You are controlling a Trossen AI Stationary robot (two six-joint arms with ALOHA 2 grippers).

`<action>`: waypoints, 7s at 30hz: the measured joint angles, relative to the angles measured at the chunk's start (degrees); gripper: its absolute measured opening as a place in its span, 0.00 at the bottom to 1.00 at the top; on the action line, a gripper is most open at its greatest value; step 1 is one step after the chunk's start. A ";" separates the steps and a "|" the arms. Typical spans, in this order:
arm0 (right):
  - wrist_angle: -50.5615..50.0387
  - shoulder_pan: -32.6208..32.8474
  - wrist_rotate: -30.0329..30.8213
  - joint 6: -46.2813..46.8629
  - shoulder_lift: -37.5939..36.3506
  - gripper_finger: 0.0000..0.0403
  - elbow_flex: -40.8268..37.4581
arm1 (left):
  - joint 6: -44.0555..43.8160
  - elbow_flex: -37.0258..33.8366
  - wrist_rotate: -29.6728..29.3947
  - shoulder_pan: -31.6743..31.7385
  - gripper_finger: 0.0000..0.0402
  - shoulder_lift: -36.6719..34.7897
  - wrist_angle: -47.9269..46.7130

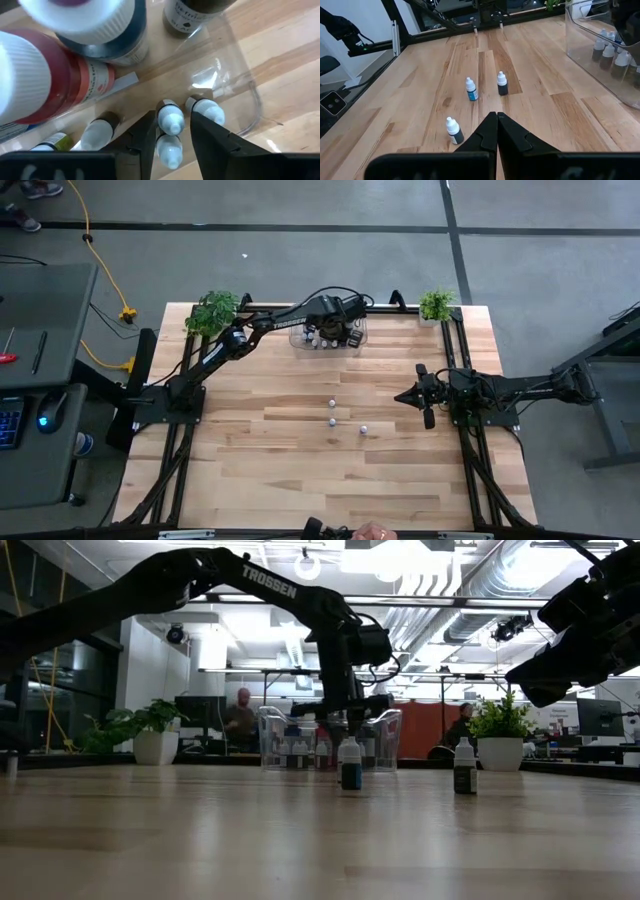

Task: Pick & Place food coloring
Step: Put the bottom small purple food coloring bottle into the transparent bin, then put the right small blue food coloring bottle into the transparent bin

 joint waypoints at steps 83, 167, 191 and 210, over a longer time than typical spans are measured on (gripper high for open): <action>0.00 0.00 0.00 0.00 0.07 0.00 0.00 | 54.22 -15.89 6.27 -30.75 0.34 -22.18 -0.09; -0.02 -0.01 -0.02 0.00 0.04 0.00 0.00 | 52.25 -21.16 16.51 -27.68 0.63 -8.87 28.17; 0.00 0.00 0.00 0.01 0.07 0.00 0.00 | 50.75 -21.17 16.68 -27.72 0.41 -8.26 28.86; 0.00 -0.01 -0.02 0.01 0.07 0.00 0.00 | 50.75 -21.16 16.38 -27.70 0.41 -8.26 28.27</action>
